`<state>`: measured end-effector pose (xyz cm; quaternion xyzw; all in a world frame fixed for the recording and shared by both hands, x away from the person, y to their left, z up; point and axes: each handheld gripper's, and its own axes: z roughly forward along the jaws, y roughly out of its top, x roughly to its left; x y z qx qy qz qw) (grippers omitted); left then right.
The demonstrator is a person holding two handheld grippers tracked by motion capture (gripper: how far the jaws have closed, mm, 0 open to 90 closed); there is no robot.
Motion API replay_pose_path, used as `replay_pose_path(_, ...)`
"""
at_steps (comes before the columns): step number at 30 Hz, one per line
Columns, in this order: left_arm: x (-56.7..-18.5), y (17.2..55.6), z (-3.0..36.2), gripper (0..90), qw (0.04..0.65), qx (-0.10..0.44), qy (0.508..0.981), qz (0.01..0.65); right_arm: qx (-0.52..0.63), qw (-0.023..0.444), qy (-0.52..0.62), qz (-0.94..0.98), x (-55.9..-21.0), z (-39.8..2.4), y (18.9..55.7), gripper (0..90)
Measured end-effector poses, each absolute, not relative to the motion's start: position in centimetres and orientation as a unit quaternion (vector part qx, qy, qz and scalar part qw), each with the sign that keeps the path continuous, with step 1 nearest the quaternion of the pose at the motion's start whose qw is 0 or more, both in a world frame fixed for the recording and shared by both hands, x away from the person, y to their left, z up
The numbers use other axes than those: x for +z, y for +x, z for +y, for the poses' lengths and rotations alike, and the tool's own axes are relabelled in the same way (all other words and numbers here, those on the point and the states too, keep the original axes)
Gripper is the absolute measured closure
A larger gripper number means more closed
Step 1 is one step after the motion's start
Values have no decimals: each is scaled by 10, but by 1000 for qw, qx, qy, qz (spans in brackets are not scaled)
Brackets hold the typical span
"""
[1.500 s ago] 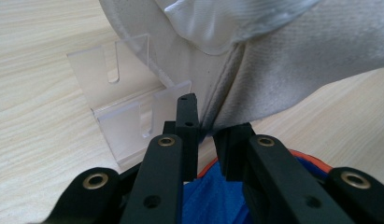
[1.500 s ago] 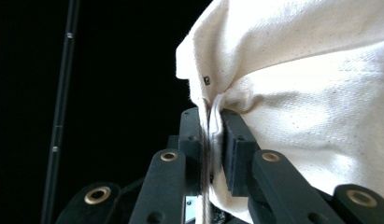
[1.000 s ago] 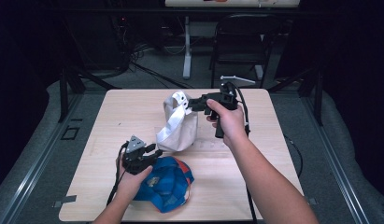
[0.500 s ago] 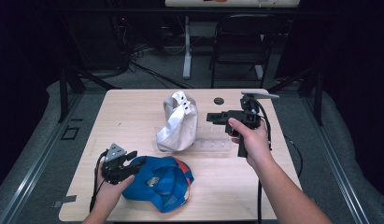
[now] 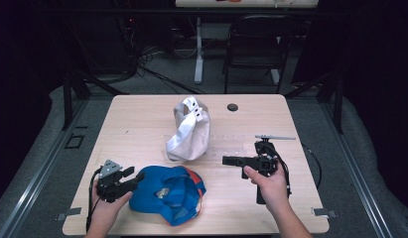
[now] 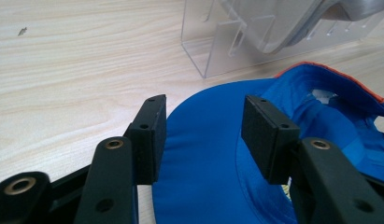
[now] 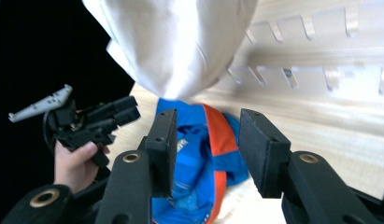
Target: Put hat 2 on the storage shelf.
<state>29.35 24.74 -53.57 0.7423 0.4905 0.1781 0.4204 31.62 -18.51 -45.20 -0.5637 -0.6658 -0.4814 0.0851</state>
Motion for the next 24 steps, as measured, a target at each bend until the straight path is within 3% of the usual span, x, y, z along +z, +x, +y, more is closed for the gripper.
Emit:
replay_pose_path(13,-543,288,257,487,411,179,741,499,-455,84,-562,-686,-503,-178,300,578)
replay_pose_path(24,-549,280,264,488,397,192,744,502,-421,134,-532,-723,-542,-150,297,591)
